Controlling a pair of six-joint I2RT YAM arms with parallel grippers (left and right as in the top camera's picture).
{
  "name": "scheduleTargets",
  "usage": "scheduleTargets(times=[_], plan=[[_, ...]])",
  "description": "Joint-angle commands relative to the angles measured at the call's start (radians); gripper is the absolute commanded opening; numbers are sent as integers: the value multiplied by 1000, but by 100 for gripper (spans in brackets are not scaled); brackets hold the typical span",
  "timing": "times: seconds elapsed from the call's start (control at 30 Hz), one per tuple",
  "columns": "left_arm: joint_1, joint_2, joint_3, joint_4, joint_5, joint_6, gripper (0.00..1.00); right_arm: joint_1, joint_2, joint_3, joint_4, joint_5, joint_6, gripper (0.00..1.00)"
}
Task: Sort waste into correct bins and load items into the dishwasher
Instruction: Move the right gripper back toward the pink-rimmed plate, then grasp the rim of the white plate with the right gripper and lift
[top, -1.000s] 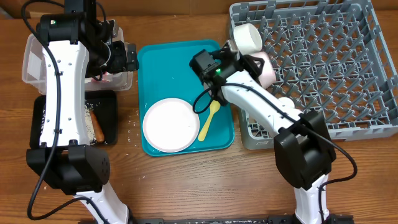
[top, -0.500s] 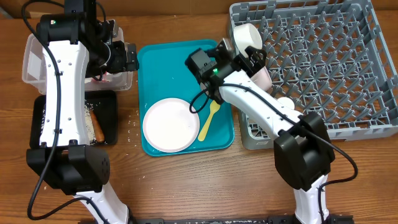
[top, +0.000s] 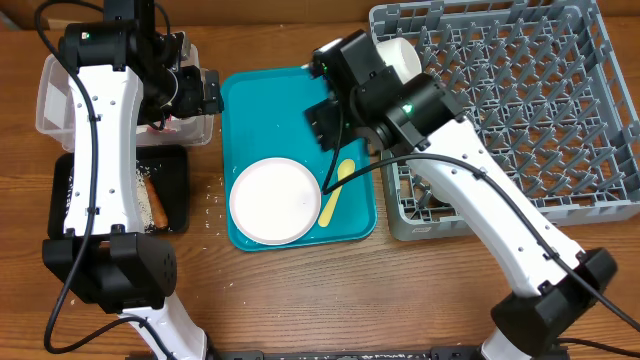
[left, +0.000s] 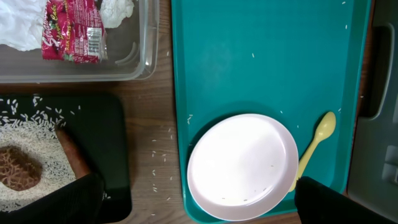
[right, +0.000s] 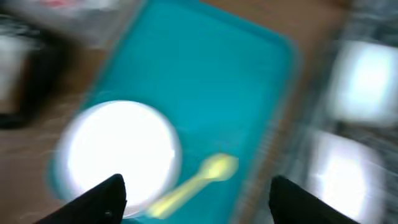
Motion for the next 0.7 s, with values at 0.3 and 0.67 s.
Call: scheduleTargets(times=[0.3, 0.67], plan=[[-2, 1, 3, 0, 11, 12, 100, -5, 45, -492, 381, -246, 349, 56], [-2, 1, 3, 0, 11, 12, 100, -3, 111, -615, 506, -190, 607, 54]])
